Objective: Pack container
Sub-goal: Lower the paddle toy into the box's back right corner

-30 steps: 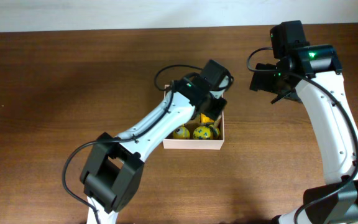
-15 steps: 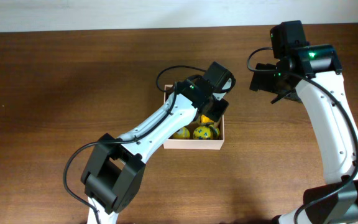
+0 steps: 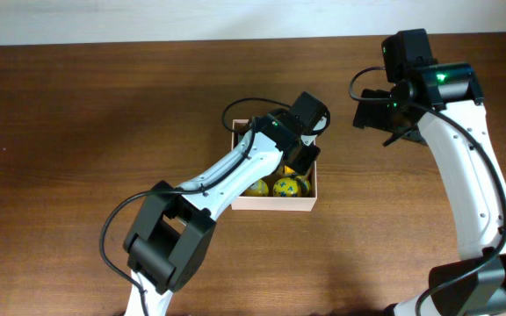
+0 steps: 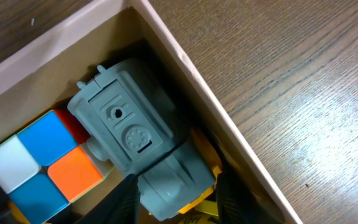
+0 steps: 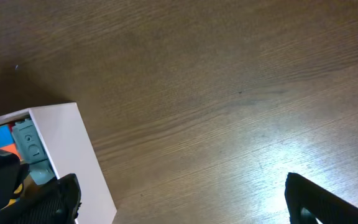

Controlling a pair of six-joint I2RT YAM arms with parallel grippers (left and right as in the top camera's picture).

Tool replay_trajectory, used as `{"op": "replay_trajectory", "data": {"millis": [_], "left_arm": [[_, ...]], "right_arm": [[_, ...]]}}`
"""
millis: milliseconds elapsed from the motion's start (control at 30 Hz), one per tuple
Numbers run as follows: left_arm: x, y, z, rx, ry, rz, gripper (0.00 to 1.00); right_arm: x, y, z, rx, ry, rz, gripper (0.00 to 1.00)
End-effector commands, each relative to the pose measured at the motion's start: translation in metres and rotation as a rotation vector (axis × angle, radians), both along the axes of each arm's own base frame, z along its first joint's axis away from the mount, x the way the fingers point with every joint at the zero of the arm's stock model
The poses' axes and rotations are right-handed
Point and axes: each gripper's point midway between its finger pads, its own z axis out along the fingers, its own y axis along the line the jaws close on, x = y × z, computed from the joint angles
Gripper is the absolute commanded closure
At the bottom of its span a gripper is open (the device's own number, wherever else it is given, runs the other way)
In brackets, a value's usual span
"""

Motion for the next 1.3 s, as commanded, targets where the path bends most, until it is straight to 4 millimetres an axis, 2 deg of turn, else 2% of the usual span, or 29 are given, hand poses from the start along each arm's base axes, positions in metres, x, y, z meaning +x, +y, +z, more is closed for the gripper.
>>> {"op": "replay_trajectory", "data": {"millis": [0,467,933,1267], "left_arm": [[0.006,0.002,-0.001,0.013,-0.012,0.019,0.59],[0.004,0.005,-0.002,0.025,-0.003,0.02,0.61],[0.006,0.003,0.015,0.022,-0.007,0.019,0.64],[0.009,0.0,0.018,0.01,-0.021,0.019,0.64]], "right_arm": [[-0.001,-0.005,0.01,-0.015,-0.029,-0.01,0.01],[-0.001,-0.005,0.01,-0.015,-0.029,-0.01,0.01],[-0.001,-0.005,0.01,-0.015,-0.029,-0.01,0.01],[-0.001,-0.005,0.01,-0.015,-0.029,-0.01,0.01]]}}
